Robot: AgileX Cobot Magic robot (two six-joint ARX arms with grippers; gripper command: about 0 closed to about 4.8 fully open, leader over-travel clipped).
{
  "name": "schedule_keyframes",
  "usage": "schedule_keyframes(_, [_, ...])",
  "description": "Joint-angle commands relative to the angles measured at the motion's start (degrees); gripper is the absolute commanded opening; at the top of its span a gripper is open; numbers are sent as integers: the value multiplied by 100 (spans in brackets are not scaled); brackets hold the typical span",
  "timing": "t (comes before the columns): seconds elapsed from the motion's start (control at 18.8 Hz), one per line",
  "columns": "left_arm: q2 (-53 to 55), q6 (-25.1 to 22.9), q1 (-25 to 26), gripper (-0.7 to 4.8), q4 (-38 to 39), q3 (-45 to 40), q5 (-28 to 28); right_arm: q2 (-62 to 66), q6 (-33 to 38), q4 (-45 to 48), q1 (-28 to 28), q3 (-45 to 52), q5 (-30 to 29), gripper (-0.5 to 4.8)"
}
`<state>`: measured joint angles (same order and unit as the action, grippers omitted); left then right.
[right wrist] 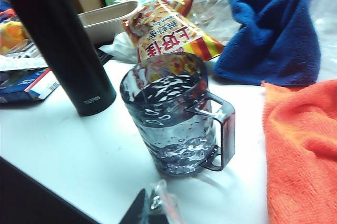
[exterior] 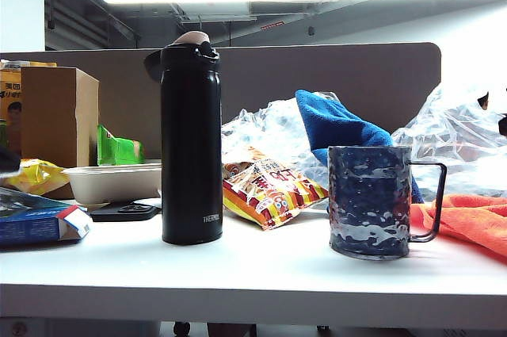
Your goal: Pick up the black thermos, pour some water into the cup, then place the black thermos back on the table.
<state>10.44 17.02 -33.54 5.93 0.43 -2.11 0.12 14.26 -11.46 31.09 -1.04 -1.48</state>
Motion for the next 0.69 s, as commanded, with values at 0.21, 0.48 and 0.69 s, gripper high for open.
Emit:
schedule_keyframes(0.21, [7, 37, -2, -5, -129, 7, 81, -2, -35, 17, 2, 28, -61, 0])
schedule_keyframes(0.48, [7, 37, -2, -5, -131, 7, 83, -2, -37, 17, 2, 28, -59, 0])
schedule_keyframes(0.69, [-243, 37, 269, -5, -70, 9, 136, -2, -37, 17, -20, 28, -59, 0])
